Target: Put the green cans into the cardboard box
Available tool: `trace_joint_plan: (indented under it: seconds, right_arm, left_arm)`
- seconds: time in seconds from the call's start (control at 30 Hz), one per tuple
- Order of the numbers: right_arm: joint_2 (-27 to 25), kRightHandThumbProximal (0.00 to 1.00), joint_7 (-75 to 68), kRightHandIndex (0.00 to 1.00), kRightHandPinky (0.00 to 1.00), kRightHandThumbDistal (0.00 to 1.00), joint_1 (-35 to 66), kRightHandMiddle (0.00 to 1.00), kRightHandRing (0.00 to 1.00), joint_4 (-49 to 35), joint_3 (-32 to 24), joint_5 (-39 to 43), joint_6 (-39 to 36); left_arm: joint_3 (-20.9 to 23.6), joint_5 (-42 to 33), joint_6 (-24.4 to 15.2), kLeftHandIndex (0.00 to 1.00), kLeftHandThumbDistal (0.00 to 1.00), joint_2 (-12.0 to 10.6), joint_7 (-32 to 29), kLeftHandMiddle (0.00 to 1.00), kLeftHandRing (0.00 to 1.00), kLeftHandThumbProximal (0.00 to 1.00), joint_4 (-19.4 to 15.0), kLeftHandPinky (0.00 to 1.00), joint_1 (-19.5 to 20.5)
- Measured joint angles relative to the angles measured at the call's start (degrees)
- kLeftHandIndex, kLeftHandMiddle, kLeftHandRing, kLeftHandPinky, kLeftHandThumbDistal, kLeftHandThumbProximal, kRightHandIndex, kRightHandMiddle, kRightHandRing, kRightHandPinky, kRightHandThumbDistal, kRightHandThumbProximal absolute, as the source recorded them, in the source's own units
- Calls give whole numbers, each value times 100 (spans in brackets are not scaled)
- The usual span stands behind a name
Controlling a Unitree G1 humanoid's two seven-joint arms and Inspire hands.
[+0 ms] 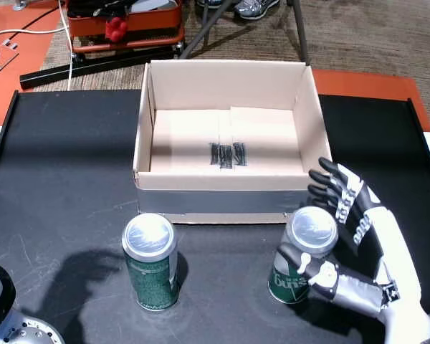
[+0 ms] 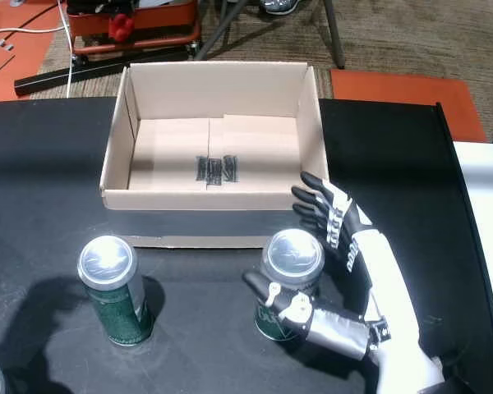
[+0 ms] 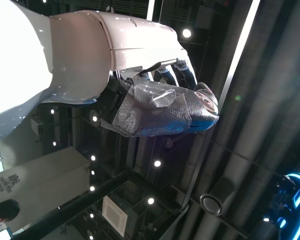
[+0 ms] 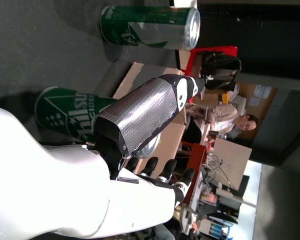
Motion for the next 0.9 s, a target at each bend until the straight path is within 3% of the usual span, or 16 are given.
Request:
trace_joint_plan:
  seconds: [0.23,0.53,0.9]
  right_arm:
    - [-5,32,73,85,91,100,-167,86,89,177,30,-13,81]
    - [-13,28,188,87,92,100,-217,87,89,368,109,-33,250]
    - [-24,22,396,83,92,100,-366,85,88,793,146,-37,209]
  left_arm:
    - [3,0,-110,65,9,0,-75,73,83,82,104,85,-3]
    - [1,0,-258,64,8,-1,-42,72,83,86,143,85,-4]
    - [-29,0,-230,65,6,-1,21,73,83,79,122,84,-7]
